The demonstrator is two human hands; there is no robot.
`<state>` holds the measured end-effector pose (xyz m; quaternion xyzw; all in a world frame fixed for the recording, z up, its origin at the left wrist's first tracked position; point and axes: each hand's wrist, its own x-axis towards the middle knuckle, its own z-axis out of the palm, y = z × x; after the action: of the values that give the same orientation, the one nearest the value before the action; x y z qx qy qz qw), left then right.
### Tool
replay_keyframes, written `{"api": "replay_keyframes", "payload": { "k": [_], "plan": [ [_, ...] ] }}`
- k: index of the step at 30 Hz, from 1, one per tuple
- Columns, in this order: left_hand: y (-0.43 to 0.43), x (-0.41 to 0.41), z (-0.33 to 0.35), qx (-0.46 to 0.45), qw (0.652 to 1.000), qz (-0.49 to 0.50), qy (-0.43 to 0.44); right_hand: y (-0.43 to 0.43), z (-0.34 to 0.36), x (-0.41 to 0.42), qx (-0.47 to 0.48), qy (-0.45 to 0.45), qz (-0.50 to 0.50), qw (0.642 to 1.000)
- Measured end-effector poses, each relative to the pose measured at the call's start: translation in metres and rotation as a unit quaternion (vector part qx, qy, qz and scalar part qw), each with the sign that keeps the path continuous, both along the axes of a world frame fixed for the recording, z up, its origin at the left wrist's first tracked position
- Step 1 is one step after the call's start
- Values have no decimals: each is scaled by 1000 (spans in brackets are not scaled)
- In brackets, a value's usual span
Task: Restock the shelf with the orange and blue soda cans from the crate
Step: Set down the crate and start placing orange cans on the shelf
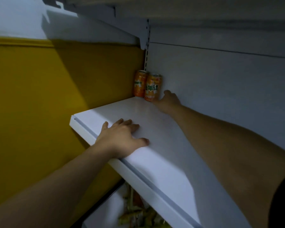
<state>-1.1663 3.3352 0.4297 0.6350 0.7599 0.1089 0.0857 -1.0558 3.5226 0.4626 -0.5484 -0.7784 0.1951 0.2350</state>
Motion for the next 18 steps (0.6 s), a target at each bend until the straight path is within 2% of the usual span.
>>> {"api": "replay_keyframes", "payload": {
  "k": [3,6,10,11,15,18],
  "plan": [
    [-6,0,7,5,999,2,-40,-39,17,25,-29,-51,38,998],
    [-28,2,22,8,996,15,-90,-78,35,45,-20,-77,62,995],
    [-82,13,36,37,969,44,-239,-125,48,50,-10,-63,110,992],
    [-97,14,38,44,968,53,-241,-137,49,48,-11,-63,123,990],
    [-165,16,40,40,984,100,-140,-200,46,40,-15,-91,165,982],
    [-223,16,34,17,983,136,-123,-251,38,33,-12,-110,210,971]
  ]
}}
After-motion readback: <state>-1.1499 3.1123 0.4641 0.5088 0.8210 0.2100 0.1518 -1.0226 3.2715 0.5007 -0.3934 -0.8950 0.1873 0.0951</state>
